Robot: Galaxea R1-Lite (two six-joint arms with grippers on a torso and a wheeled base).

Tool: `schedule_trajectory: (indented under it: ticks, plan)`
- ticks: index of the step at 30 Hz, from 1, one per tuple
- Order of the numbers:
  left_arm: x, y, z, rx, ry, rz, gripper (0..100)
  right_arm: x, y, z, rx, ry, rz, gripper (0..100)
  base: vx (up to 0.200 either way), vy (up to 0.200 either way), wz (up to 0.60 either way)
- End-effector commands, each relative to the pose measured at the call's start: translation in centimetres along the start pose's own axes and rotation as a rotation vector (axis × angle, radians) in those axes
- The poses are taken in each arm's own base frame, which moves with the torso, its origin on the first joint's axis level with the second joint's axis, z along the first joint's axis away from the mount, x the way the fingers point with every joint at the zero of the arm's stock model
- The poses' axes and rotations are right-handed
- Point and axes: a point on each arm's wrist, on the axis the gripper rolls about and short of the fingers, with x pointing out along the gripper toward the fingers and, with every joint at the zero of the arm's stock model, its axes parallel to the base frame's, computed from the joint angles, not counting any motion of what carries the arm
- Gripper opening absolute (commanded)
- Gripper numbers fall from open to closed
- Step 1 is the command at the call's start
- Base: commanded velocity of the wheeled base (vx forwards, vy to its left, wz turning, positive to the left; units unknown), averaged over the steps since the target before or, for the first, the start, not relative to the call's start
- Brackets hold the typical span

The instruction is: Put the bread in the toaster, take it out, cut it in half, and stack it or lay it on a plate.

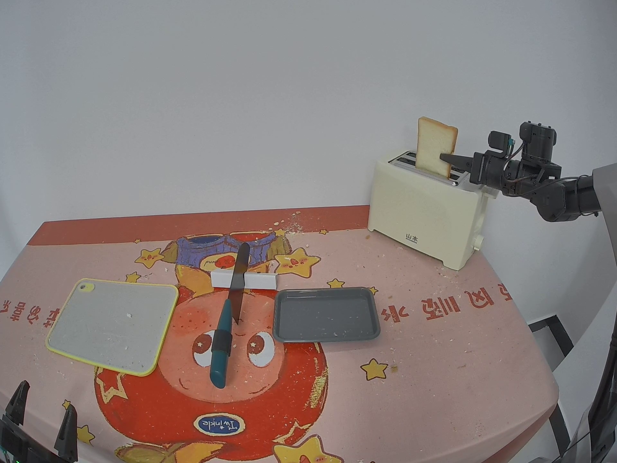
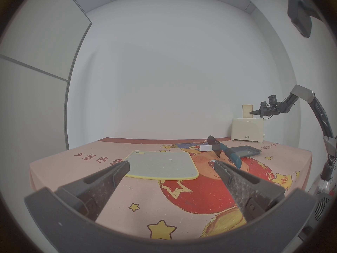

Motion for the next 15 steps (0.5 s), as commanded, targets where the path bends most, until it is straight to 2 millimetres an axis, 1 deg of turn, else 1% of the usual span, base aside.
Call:
schedule_trajectory:
  ticks: [1,11,12,15]
  plan:
    - [0.00,0.00,-0.52,-0.001,0.001,0.000,100,0.02,-0.02,-0.02,0.000,0.000,0.000,0,0.000,0.000,0.00]
    - [0.00,0.00,-0.52,-0.001,0.001,0.000,100,0.06,0.00,-0.24,0.005,0.006,0.001,0,0.000,0.000,0.00]
    - [0.00,0.00,-0.52,-0.001,0.001,0.000,100,0.06,0.00,-0.24,0.005,0.006,0.001,100,0.000,0.000,0.00]
    - [0.00,0.00,-0.52,-0.001,0.001,0.000,100,-0.03,-0.09,-0.12,-0.004,-0.006,-0.002,100,0.000,0.000,0.00]
